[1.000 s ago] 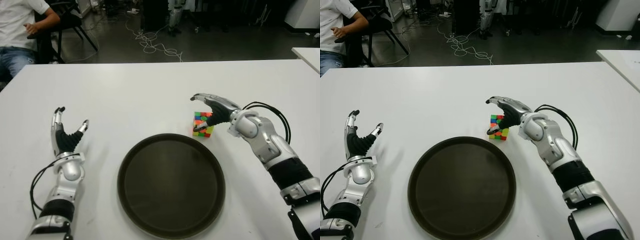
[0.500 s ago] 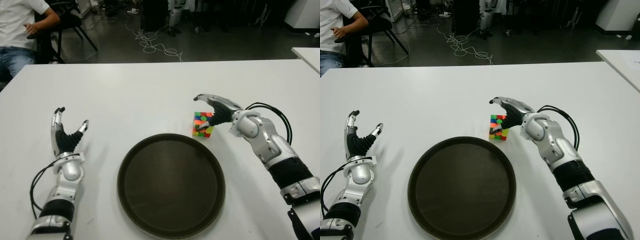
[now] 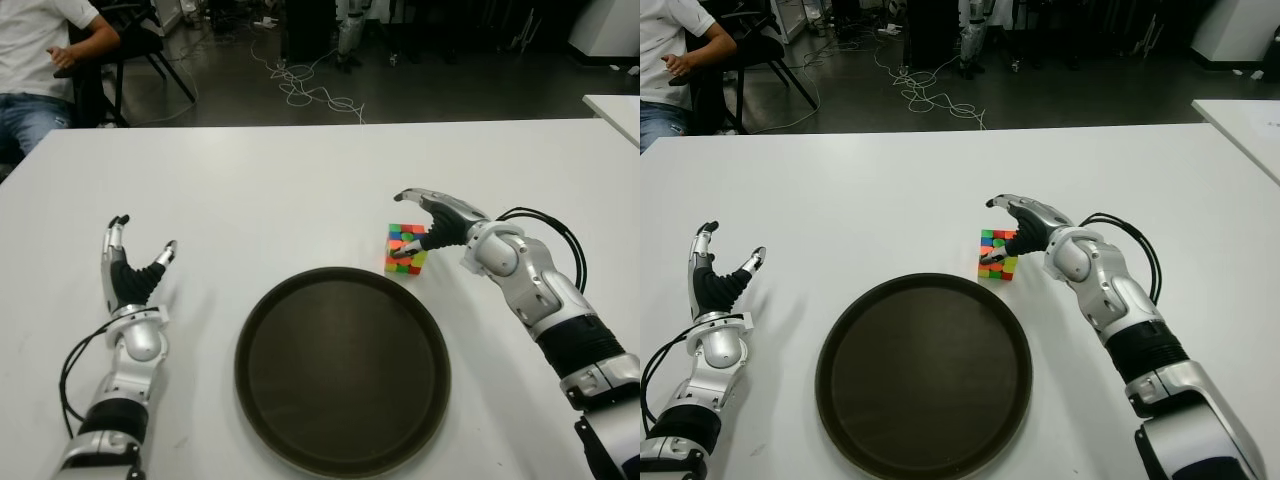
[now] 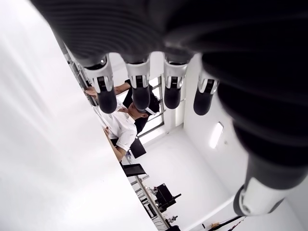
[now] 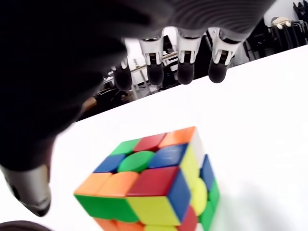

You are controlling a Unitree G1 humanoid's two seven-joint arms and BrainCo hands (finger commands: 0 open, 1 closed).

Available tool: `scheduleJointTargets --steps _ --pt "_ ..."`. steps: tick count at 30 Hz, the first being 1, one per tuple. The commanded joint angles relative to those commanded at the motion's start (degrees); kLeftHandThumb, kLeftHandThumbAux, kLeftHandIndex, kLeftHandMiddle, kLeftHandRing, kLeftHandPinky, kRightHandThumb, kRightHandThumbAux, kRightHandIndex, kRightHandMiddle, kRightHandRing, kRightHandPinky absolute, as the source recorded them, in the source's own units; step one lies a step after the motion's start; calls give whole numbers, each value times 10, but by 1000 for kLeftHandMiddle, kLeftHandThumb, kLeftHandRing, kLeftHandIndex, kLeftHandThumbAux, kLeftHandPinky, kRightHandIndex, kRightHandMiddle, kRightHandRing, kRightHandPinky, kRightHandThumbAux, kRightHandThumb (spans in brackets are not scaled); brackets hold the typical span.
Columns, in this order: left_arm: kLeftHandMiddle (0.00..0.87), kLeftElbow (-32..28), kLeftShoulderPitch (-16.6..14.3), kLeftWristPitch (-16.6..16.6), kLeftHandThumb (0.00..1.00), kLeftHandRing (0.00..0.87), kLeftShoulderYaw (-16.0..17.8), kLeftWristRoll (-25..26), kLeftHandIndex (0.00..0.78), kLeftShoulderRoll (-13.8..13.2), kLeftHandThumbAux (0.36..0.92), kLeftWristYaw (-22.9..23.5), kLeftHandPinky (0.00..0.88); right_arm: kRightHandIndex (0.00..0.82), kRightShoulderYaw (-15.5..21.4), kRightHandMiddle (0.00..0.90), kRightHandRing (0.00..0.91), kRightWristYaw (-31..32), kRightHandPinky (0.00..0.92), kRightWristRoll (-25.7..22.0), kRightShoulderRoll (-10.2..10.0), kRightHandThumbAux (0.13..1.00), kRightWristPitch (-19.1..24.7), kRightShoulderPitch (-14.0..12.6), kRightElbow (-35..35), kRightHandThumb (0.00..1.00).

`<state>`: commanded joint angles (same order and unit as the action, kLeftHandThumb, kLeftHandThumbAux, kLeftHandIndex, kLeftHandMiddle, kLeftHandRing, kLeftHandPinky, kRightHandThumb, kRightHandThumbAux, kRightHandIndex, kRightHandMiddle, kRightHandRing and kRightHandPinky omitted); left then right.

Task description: Pick up the Rubik's Cube and put it in the plate

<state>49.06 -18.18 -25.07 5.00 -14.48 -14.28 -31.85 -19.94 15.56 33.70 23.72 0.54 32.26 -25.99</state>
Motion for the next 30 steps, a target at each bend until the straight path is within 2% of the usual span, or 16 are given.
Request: scheduleJointTargets --steps 12,22,30 --pt "7 -2 1 -1 0 1 -1 -1 0 0 654 0 23 6 3 20 9 -7 7 -6 9 588 -33 -5 -6 0" --pt "14 -4 2 3 0 0 -1 -4 4 -1 638 -1 21 10 4 26 20 -8 0 -10 6 581 -34 -7 -4 0" --pt "21 -7 4 7 0 10 -1 -2 5 -1 667 3 33 10 0 40 39 -2 18 -11 5 585 -36 -5 -11 0"
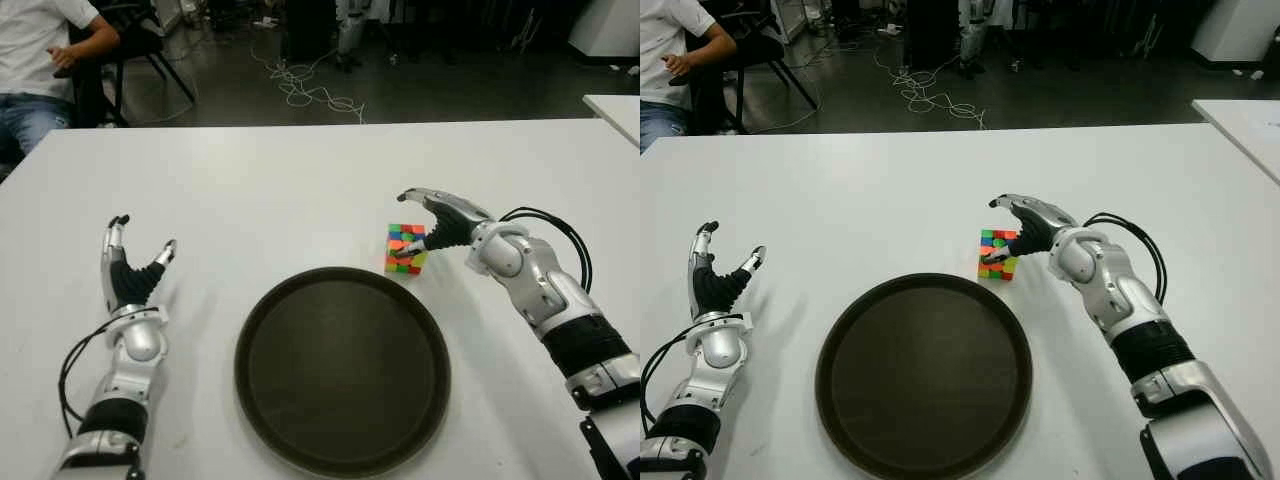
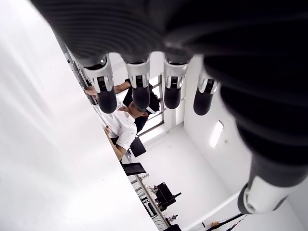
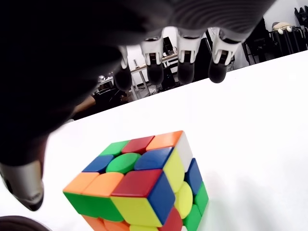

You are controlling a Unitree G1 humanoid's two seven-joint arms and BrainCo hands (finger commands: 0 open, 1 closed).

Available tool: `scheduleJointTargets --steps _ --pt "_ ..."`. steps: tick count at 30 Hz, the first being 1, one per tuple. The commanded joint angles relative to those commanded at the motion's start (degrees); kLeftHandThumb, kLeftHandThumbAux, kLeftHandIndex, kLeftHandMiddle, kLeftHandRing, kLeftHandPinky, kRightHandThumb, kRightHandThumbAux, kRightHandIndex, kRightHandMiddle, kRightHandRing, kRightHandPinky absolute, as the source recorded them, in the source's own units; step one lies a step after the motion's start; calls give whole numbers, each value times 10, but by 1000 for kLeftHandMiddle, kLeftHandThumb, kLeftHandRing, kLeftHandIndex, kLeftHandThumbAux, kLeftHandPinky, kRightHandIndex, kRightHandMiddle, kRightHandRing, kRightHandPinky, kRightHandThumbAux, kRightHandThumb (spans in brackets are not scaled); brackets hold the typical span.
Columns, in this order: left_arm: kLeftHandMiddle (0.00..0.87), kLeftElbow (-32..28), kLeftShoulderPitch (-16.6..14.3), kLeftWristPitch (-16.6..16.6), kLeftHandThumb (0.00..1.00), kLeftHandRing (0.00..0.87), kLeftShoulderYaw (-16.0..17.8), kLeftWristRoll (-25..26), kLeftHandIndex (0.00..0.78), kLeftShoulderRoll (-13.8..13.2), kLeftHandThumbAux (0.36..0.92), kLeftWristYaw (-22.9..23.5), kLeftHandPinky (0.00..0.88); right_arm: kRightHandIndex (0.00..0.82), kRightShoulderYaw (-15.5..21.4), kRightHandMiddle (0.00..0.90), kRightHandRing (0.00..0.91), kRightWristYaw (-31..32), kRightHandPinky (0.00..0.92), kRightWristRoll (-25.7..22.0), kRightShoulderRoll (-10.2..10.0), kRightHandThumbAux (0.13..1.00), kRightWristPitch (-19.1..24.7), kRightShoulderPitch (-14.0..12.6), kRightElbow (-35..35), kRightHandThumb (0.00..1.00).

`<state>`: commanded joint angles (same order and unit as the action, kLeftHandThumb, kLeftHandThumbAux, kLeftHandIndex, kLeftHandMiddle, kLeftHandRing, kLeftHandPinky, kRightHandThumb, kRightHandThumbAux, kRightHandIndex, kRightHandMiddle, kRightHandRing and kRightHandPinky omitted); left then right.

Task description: Pick up the Rubik's Cube and put it in the plate

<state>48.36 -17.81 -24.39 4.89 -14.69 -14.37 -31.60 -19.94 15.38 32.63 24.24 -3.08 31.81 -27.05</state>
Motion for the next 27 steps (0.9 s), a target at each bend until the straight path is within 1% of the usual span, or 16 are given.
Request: scheduleJointTargets --steps 4,9,14,23,27 --pt "16 1 -1 1 0 7 1 2 6 1 680 1 32 6 -2 43 47 0 26 3 0 591 0 1 0 0" --pt "20 3 -1 0 0 12 2 2 5 1 671 1 42 8 -6 30 31 4 21 6 1 625 -1 2 1 0" --pt "13 3 -1 -3 0 2 2 2 4 1 668 2 29 15 -8 31 30 8 17 4 1 644 -6 5 -3 0" --pt "0 1 -2 -2 0 0 2 2 1 2 686 1 17 17 -7 53 39 7 32 2 -2 626 -15 5 -8 0" --pt "0 3 -3 -1 0 0 3 4 0 3 674 2 34 17 -6 49 38 5 21 2 -5 631 -13 4 -5 0"
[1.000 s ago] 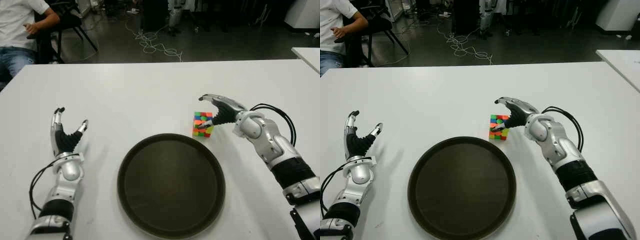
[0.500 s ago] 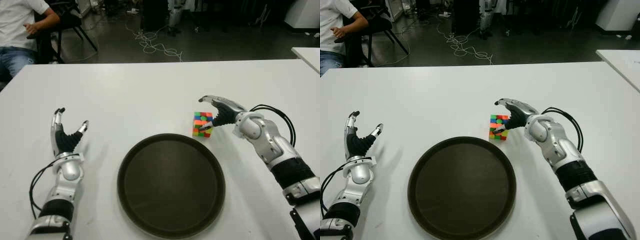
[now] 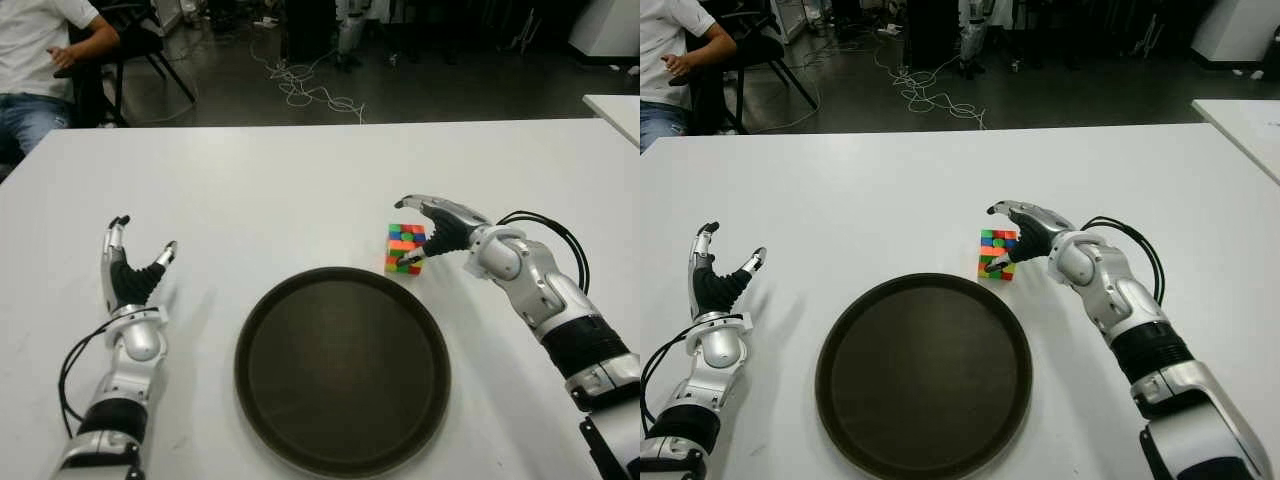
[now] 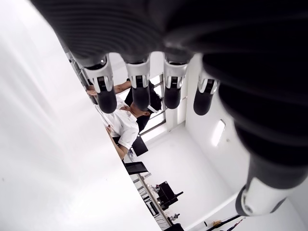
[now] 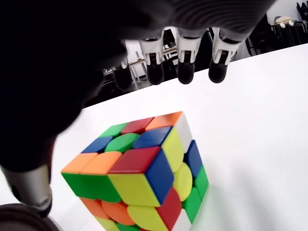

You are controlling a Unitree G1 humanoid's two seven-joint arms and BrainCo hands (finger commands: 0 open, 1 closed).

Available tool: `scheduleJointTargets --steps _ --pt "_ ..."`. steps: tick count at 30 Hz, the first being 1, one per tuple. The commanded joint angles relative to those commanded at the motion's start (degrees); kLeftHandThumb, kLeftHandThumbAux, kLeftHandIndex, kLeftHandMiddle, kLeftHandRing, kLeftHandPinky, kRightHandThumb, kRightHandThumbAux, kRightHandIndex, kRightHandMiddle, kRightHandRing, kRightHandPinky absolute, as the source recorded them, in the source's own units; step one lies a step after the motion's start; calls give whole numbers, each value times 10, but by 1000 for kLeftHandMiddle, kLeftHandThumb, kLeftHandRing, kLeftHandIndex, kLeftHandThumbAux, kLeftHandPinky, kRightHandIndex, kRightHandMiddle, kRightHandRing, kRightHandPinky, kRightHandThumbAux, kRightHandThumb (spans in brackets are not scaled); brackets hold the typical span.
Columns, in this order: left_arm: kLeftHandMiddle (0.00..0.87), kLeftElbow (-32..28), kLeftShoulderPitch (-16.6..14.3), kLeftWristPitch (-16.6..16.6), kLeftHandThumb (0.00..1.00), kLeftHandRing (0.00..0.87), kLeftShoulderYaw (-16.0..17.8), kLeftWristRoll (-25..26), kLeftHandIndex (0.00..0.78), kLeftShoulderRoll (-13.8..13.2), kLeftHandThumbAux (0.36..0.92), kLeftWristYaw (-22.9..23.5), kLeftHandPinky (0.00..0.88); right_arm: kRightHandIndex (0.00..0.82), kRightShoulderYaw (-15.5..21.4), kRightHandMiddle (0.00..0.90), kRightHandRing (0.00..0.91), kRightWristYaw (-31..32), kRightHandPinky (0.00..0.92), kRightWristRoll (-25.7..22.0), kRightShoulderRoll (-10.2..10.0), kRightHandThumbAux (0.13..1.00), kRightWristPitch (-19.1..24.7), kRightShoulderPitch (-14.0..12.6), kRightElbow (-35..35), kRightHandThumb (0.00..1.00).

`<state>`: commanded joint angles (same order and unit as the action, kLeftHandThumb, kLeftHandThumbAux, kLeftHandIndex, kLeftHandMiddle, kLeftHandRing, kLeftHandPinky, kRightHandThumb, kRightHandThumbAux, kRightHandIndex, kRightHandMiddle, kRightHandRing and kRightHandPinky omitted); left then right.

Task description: Pick up the Rubik's Cube and put it in the plate

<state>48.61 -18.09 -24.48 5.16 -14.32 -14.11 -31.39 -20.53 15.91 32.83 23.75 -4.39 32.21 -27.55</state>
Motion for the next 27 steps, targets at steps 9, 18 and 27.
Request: scheduleJointTargets --steps 9,18,27 --pt "3 -5 2 1 0 0 -1 -2 0 1 669 -2 23 9 5 42 32 -15 12 -5 -11 612 -1 -1 -10 0" --pt "20 -4 2 0 0 12 -1 -3 4 0 680 -2 39 33 3 65 55 -21 47 -4 -20 622 2 -2 -18 0" --pt "14 -6 3 0 0 4 -2 -6 7 0 672 -5 26 42 -11 72 60 -19 40 3 -29 658 -4 17 -67 0"
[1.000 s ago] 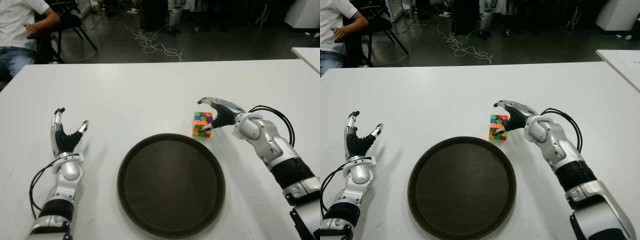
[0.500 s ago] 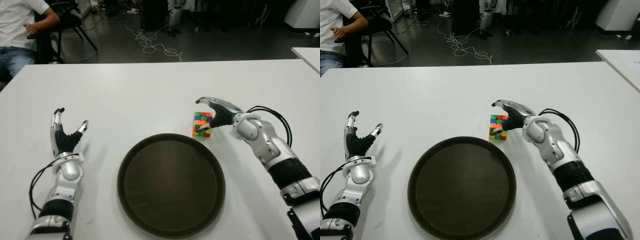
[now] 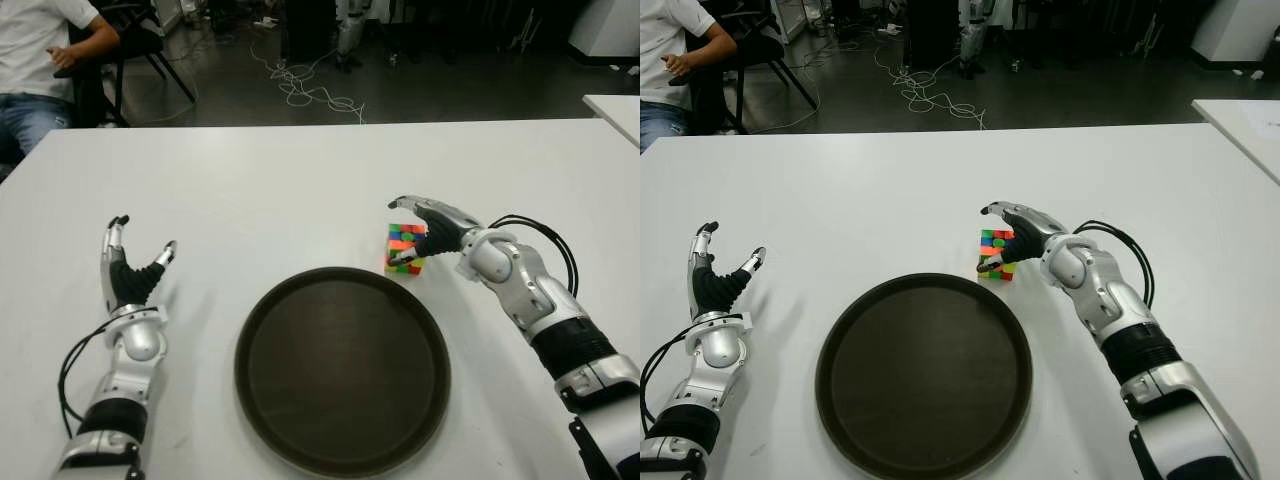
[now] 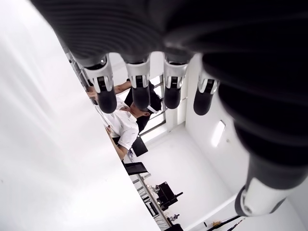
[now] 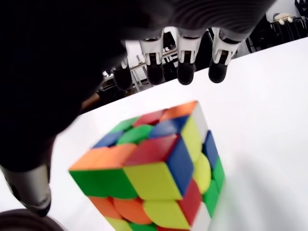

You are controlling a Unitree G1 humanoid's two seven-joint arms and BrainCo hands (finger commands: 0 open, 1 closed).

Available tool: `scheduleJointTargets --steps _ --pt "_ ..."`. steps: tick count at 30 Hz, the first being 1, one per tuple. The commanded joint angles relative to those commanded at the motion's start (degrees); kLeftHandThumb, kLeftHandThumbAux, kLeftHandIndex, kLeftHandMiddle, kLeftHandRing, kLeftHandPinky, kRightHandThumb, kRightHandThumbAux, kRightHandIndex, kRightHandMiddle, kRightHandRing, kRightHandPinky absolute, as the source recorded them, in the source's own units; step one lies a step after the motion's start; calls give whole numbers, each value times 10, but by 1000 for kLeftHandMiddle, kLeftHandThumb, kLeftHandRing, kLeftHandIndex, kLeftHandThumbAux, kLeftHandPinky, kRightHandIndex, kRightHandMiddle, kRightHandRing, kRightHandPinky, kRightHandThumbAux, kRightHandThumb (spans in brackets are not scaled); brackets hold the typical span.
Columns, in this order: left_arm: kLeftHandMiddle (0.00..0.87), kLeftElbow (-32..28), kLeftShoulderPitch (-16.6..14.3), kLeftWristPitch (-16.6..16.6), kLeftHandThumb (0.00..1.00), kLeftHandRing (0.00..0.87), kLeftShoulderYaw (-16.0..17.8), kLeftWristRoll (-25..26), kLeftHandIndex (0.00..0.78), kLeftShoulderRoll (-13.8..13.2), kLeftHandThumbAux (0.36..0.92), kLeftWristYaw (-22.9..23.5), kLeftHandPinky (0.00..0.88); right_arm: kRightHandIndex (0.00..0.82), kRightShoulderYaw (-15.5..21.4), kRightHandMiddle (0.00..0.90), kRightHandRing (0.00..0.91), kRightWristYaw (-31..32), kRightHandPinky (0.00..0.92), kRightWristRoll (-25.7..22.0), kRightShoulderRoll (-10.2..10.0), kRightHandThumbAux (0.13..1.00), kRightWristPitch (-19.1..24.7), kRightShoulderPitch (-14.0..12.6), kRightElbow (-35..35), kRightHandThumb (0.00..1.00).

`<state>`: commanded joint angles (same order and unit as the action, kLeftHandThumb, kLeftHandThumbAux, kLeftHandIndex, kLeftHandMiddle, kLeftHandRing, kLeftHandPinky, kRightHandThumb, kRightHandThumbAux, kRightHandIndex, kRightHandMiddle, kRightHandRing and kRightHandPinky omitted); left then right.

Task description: Pick up the Rubik's Cube and put it in the plate

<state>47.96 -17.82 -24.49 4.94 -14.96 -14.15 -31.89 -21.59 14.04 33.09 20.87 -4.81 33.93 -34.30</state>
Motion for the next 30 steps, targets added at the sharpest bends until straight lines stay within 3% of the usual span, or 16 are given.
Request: scheduleJointTargets --steps 19,30 --pt "1 3 -1 -3 0 0 1 2 0 0 671 0 22 114 -8 121 92 9 49 1 -6 658 27 14 -29 0" --pt "18 2 1 -3 0 1 2 2 4 0 676 -1 18 156 -6 134 97 2 45 -10 -8 629 9 17 -49 0"
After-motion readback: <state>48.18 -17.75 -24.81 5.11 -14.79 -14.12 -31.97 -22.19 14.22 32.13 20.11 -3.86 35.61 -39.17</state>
